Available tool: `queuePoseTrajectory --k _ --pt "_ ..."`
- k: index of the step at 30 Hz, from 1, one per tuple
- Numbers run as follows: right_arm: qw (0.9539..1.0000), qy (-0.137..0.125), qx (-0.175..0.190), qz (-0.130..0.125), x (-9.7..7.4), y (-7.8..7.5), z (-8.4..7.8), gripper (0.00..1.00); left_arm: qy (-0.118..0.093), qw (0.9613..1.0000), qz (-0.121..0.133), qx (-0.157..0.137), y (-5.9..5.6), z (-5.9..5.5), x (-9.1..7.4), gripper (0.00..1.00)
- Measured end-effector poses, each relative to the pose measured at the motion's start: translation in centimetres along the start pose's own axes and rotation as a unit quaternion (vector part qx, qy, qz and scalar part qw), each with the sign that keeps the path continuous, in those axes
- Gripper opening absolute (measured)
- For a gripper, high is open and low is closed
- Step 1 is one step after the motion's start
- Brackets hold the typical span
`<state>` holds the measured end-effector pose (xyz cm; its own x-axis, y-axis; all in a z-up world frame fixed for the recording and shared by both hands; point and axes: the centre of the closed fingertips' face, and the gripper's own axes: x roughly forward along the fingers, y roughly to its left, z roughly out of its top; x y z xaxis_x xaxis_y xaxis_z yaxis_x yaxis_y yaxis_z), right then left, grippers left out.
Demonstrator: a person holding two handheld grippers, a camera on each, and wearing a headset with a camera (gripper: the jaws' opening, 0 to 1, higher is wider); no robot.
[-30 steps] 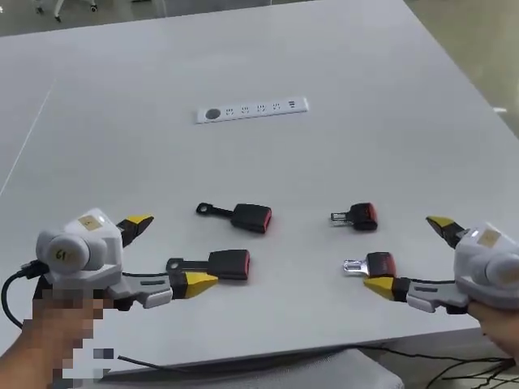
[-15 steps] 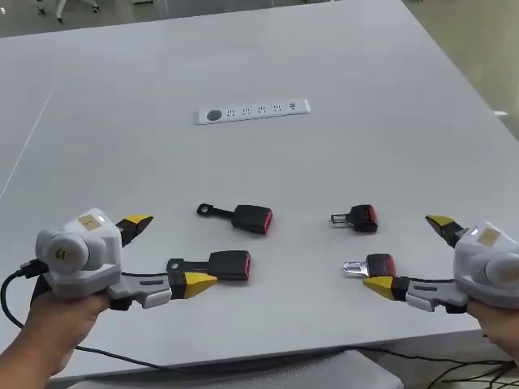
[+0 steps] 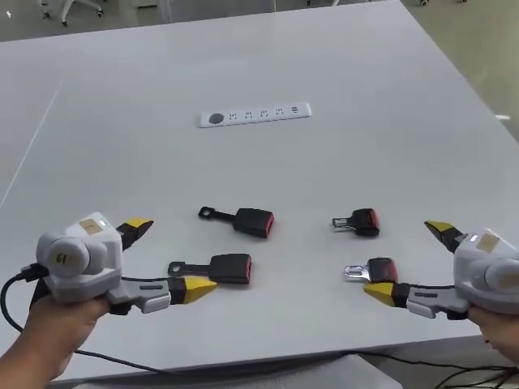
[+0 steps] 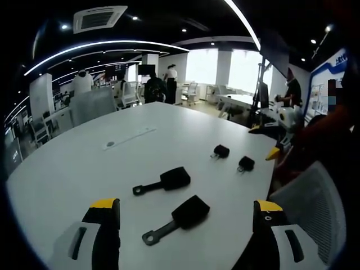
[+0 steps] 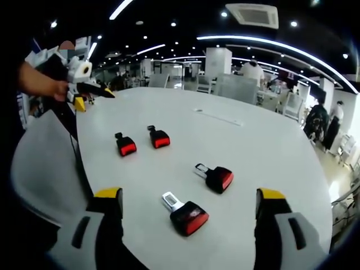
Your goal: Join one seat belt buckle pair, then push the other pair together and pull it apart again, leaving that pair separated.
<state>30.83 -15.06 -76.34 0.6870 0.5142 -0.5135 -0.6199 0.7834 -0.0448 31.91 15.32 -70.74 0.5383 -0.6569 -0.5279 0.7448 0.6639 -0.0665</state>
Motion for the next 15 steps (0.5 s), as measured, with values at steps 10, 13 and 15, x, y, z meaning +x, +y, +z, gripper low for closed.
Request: queuePoseTrajectory --k 10,13,15 --pt "1.0000 -0.001 -0.002 0.002 -0.15 -0.12 -0.16 1.00 0.002 1.0000 -0.003 0.004 -0.41 0.06 0.11 1.00" --pt "1.0000 0.000 -0.003 0.003 -0.21 -0.22 -0.23 1.00 0.003 1.0000 -0.003 0.006 -0.40 0.12 0.09 1.00" --pt "1.0000 -0.001 -0.003 0.004 -0.24 -0.30 -0.22 1.00 0.003 1.0000 -0.003 0.007 -0.40 0.16 0.09 1.00"
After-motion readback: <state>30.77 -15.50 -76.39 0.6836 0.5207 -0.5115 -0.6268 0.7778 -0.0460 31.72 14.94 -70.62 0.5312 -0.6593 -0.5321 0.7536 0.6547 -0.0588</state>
